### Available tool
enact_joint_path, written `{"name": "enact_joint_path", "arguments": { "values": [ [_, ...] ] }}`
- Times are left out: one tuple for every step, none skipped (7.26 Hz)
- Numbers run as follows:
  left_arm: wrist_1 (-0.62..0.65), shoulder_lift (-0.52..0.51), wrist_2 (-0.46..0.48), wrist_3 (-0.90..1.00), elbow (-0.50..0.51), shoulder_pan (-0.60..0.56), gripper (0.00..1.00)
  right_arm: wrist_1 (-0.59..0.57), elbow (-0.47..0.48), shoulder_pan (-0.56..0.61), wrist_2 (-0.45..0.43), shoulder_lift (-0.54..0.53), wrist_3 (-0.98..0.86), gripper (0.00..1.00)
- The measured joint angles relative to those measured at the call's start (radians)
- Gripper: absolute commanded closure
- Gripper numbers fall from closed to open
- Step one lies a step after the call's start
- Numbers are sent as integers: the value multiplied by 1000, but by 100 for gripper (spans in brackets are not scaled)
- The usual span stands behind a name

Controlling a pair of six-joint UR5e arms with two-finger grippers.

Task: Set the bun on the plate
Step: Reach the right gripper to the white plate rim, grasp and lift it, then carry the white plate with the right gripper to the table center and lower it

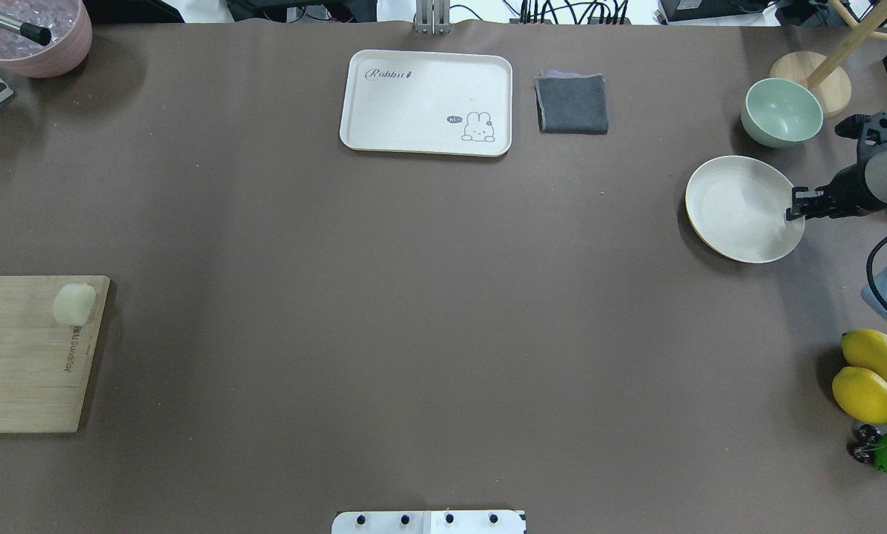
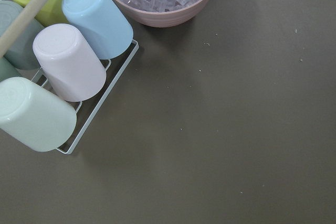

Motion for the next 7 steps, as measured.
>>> {"name": "enact_joint_path", "arguments": {
  "values": [
    [0, -1, 0, 0, 0, 0, 2, -1, 17, 14, 12, 3, 2, 100],
    [0, -2, 0, -1, -1, 0, 2, -1, 35, 37, 43, 6, 4, 100],
    [-1, -3, 0, -2, -1, 0, 2, -3, 55, 60, 82, 11, 9, 100],
    [-1, -4, 0, -2, -1, 0, 2, -5, 83, 72, 114, 27, 31, 100],
    [0, -6, 1, -2, 0, 0, 2, -6, 107, 72, 143, 65, 84, 100],
    [0, -6, 1, -2, 1, 0, 2, -5, 133, 53, 168, 116, 167, 100],
    [0, -6, 1, -2, 1, 0, 2, -3, 163, 5, 177, 162, 244, 100]
  ]
}}
